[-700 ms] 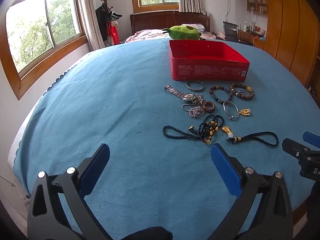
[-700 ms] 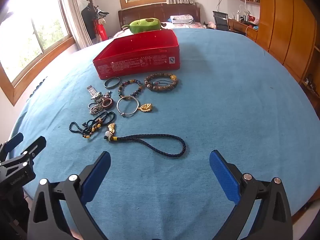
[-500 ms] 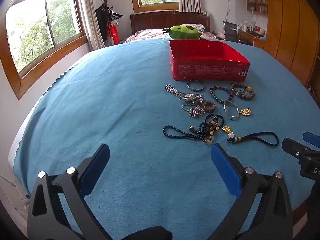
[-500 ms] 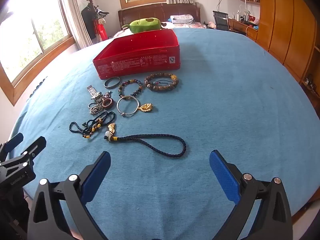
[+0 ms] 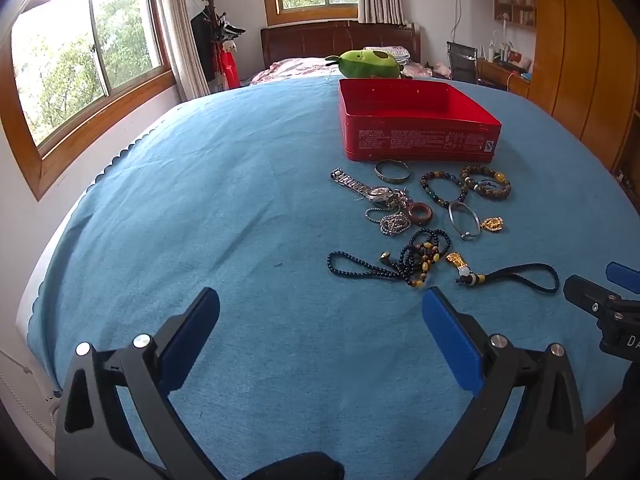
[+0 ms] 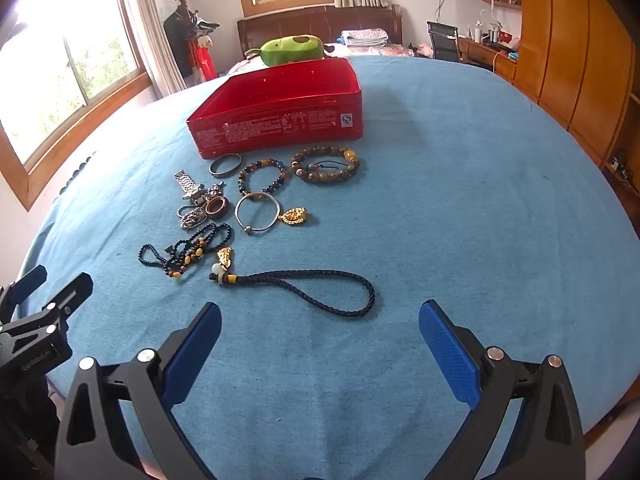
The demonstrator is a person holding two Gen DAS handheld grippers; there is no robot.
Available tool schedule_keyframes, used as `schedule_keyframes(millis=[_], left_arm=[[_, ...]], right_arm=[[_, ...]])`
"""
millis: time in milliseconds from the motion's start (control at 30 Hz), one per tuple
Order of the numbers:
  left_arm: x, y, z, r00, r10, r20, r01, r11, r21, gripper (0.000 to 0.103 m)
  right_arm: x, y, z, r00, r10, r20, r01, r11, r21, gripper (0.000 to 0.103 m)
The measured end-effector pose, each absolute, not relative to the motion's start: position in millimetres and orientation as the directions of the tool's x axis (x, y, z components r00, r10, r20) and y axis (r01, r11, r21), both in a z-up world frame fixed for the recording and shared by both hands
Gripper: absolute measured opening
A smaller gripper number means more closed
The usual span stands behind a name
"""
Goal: Organize jewelry
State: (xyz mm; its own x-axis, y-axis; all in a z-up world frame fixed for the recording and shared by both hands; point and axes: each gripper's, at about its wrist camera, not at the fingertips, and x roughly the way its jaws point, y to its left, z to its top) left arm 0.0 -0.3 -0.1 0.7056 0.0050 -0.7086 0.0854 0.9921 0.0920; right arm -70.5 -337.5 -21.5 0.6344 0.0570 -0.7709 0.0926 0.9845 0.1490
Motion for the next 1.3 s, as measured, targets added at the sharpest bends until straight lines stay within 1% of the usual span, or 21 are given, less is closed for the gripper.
schedule_keyframes(millis=[967, 1000, 1300], left_arm=[[-1, 15, -8, 0.706, 0.009, -0.708, 0.082, 0.992, 0.094, 0.100], [2, 6, -9, 0.703, 0.008, -0.711, 0.084, 0.992, 0.094, 0.100], [2, 6, -9, 0.703, 0.008, -0.711, 0.084, 0.992, 0.093, 0.100]], right_arm=[[-67, -334, -26, 0.631, 0.058, -0.773, 0.093, 0.984, 0.149, 0.099], [-68, -333, -26, 0.632, 0.058, -0.773, 0.093, 0.984, 0.149, 0.099], [-69, -341, -20, 0.630, 0.057, -0.774, 0.093, 0.984, 0.149, 0.099]])
